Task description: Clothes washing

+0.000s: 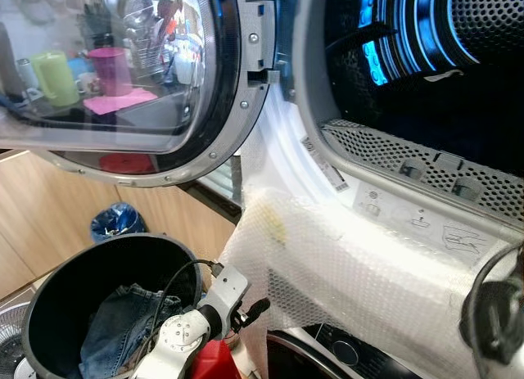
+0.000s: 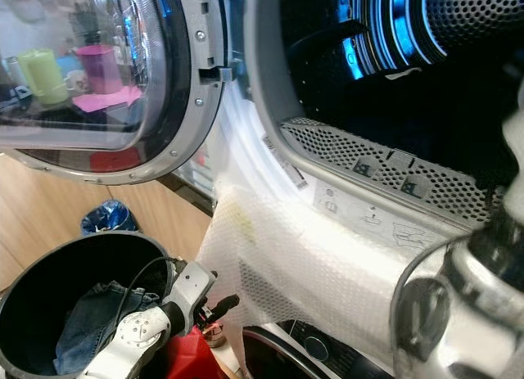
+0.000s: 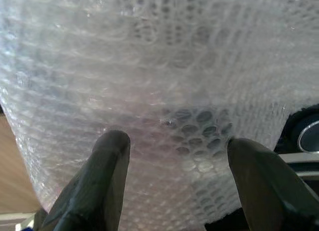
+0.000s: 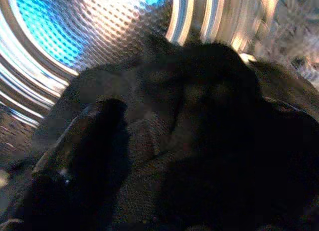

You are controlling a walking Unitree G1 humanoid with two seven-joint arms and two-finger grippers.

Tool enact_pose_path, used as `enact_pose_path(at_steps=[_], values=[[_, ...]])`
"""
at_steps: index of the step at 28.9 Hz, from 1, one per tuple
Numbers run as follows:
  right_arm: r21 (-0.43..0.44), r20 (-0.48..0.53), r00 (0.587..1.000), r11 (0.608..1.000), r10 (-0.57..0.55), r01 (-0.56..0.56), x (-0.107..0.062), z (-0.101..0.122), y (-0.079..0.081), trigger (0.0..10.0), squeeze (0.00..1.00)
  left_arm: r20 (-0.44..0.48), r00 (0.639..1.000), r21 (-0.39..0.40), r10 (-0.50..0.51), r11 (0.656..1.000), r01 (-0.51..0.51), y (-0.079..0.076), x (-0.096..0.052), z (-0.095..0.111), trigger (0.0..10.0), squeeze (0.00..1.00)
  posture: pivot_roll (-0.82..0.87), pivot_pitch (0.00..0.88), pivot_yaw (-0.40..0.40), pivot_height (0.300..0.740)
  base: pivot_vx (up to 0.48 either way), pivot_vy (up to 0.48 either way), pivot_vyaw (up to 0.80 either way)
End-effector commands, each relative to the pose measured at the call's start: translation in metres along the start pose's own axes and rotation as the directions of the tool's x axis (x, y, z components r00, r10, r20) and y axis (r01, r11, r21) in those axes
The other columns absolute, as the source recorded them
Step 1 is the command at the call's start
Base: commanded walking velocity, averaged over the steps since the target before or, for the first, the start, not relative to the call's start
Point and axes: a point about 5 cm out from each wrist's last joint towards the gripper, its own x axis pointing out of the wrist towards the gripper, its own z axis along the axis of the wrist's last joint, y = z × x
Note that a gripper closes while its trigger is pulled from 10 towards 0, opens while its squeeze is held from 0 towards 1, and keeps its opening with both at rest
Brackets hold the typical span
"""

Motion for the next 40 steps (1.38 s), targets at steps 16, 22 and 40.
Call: enact_pose_path(at_steps=[16, 22, 40], values=[[-0.002, -0.153, 0.987, 0.999, 0.053, -0.054, -0.068, -0.062, 0.013, 10.0, 0.00, -0.014, 1.000, 0.002, 0.000, 1.000, 0.000, -0.003, -0.001, -0.003, 10.0, 0.00, -0.04, 0.021, -0.026, 0.740, 0.000, 0.000, 0.00], [-0.032, -0.183, 0.983, 0.999, 0.024, -0.030, -0.074, -0.075, 0.011, 10.0, 0.00, -0.011, 1.000, 0.000, 0.006, 1.000, -0.006, -0.001, 0.000, -0.002, 10.0, 0.00, -0.04, 0.036, -0.035, 0.740, 0.000, 0.000, 0.00], [0.033, 0.163, 0.768, 0.774, 0.620, -0.632, -0.112, -0.041, 0.028, 10.0, 0.00, 0.006, 1.000, -0.013, 0.012, 1.000, -0.012, -0.002, -0.002, -0.001, 10.0, 0.00, -0.05, 0.038, -0.033, 0.740, 0.000, 0.000, 0.00]])
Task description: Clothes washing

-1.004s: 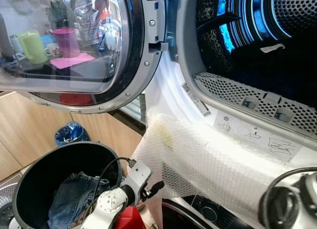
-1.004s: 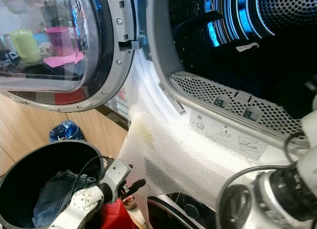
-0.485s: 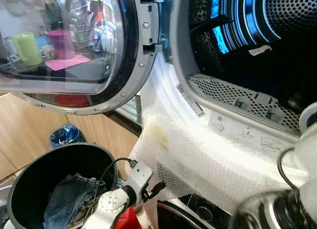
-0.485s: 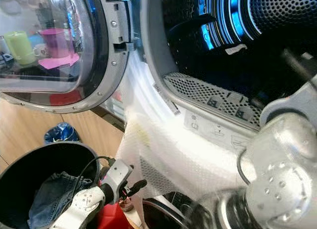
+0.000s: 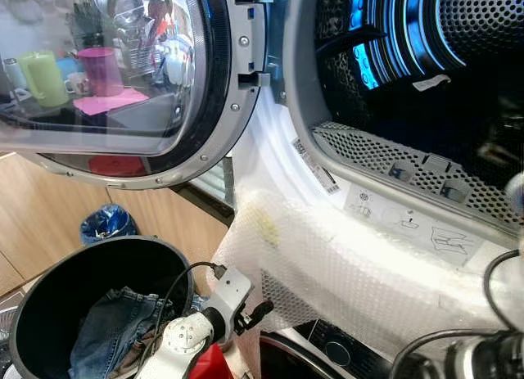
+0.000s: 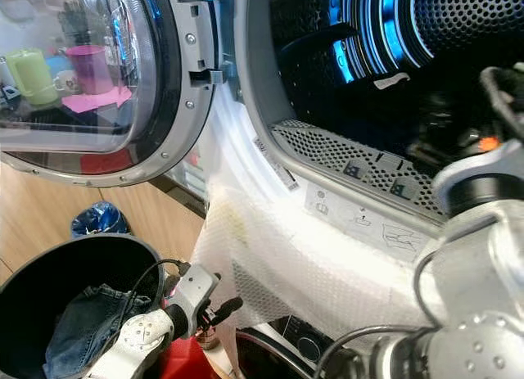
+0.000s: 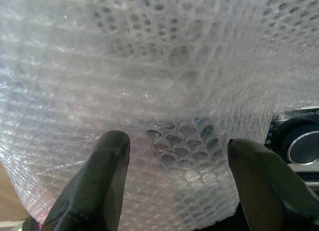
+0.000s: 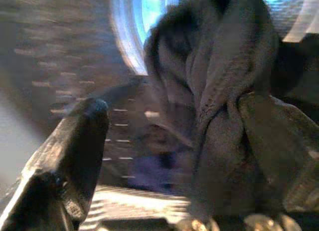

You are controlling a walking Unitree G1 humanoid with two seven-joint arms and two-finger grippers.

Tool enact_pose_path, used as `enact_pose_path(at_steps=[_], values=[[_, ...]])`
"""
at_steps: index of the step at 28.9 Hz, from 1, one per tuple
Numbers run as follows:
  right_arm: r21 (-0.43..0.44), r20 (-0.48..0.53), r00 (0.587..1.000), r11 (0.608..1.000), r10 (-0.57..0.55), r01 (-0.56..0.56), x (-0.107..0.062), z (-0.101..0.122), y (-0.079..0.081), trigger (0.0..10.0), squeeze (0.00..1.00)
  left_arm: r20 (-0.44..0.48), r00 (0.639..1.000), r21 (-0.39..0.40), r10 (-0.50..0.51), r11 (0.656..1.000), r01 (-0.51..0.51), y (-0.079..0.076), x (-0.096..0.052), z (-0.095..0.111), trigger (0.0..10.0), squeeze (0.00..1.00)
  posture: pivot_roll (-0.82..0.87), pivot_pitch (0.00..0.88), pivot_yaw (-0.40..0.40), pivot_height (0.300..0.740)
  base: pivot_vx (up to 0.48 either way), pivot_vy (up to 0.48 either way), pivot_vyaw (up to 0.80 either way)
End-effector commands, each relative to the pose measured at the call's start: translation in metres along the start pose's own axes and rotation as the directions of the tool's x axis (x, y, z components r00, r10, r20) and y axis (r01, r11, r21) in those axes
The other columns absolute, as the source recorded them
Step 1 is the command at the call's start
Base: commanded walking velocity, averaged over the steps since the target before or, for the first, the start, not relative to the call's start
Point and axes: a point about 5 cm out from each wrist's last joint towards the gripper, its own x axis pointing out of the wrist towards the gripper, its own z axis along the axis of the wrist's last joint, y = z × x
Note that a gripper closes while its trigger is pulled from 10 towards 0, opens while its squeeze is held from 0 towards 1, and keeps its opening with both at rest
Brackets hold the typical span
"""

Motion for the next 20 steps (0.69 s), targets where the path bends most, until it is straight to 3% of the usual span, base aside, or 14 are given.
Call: enact_pose_path(at_steps=[1, 3, 5, 7, 8, 10, 11, 12, 13, 14, 16, 18, 20], values=[[-0.001, 0.024, 0.996, 0.997, 0.081, -0.081, -0.004, 0.000, 0.008, 10.0, 0.00, 0.005, 1.000, 0.003, 0.013, 1.000, -0.013, 0.002, -0.003, 0.000, 10.0, 0.00, -0.05, 0.038, -0.033, 0.740, 0.000, 0.000, 0.00], [-0.028, -0.012, 0.981, 0.980, 0.196, -0.196, -0.007, -0.007, 0.015, 10.0, 0.00, 0.005, 1.000, 0.004, 0.017, 1.000, -0.017, 0.004, -0.004, 0.000, 10.0, 0.00, -0.03, 0.044, -0.037, 0.740, 0.000, 0.000, 0.00], [-0.039, -0.037, 0.973, 0.972, 0.230, -0.231, -0.009, -0.010, 0.016, 10.0, 0.00, 0.005, 1.000, 0.006, 0.017, 1.000, -0.017, 0.004, -0.005, 0.001, 10.0, 0.00, -0.03, 0.044, -0.037, 0.740, 0.000, 0.000, 0.00], [-0.061, -0.092, 0.941, 0.942, 0.325, -0.331, -0.014, -0.019, 0.015, 10.0, 0.00, 0.004, 1.000, 0.006, 0.019, 1.000, -0.019, 0.005, -0.007, 0.000, 10.0, 0.00, -0.02, 0.047, -0.039, 0.740, 0.000, 0.000, 0.00], [-0.106, -0.124, 0.907, 0.904, 0.402, -0.415, -0.019, -0.024, 0.015, 10.0, 0.00, 0.003, 1.000, 0.006, 0.020, 1.000, -0.020, 0.006, -0.008, 0.000, 10.0, 0.00, -0.02, 0.049, -0.039, 0.740, 0.000, 0.000, 0.00], [-0.121, -0.130, 0.898, 0.892, 0.421, -0.435, -0.021, -0.025, 0.015, 10.0, 0.00, 0.002, 1.000, 0.006, 0.020, 1.000, -0.020, 0.006, -0.008, 0.000, 10.0, 0.00, -0.02, 0.049, -0.039, 0.740, 0.000, 0.000, 0.00], [-0.103, -0.155, 0.833, 0.830, 0.531, -0.548, -0.030, -0.030, 0.015, 10.0, 0.00, 0.007, 1.000, 0.009, 0.012, 1.000, -0.012, 0.006, -0.008, 0.001, 10.0, 0.00, -0.02, 0.057, -0.039, 0.740, 0.000, 0.000, 0.00], [-0.094, -0.168, 0.807, 0.805, 0.567, -0.585, -0.033, -0.033, 0.015, 10.0, 0.00, 0.008, 1.000, 0.012, 0.008, 1.000, -0.009, 0.006, -0.009, 0.002, 10.0, 0.00, -0.02, 0.057, -0.039, 0.740, 0.000, 0.000, 0.00], [-0.094, -0.168, 0.807, 0.805, 0.567, -0.585, -0.033, -0.033, 0.015, 10.0, 0.00, 0.008, 1.000, 0.012, 0.008, 1.000, -0.009, 0.006, -0.009, 0.002, 10.0, 0.00, -0.02, 0.057, -0.039, 0.740, 0.000, 0.000, 0.00], [-0.079, -0.232, 0.780, 0.788, 0.581, -0.611, -0.041, -0.043, 0.008, 10.0, 0.00, 0.006, 1.000, 0.014, 0.002, 1.000, -0.002, 0.006, -0.009, 0.002, 10.0, 0.00, -0.01, 0.063, -0.042, 0.740, 0.000, 0.000, 0.00], [-0.074, -0.290, 0.771, 0.790, 0.567, -0.608, -0.046, -0.052, 0.001, 10.0, 0.00, 0.001, 1.000, 0.017, -0.003, 1.000, 0.003, 0.007, -0.009, 0.003, 10.0, 0.00, -0.01, 0.063, -0.041, 0.740, 0.000, 0.000, 0.00], [-0.066, -0.424, 0.705, 0.757, 0.568, -0.650, -0.062, -0.072, -0.009, 10.0, 0.00, -0.013, 1.000, 0.024, -0.027, 0.999, 0.028, 0.007, -0.011, 0.002, 10.0, 0.00, 0.00, 0.068, -0.040, 0.740, 0.000, 0.000, 0.00], [-0.048, -0.474, 0.657, 0.728, 0.586, -0.684, -0.070, -0.079, -0.010, 10.0, 0.00, -0.021, 0.999, 0.028, -0.041, 0.999, 0.041, 0.007, -0.012, 0.001, 10.0, 0.00, 0.00, 0.070, -0.038, 0.740, 0.000, 0.000, 0.00]])
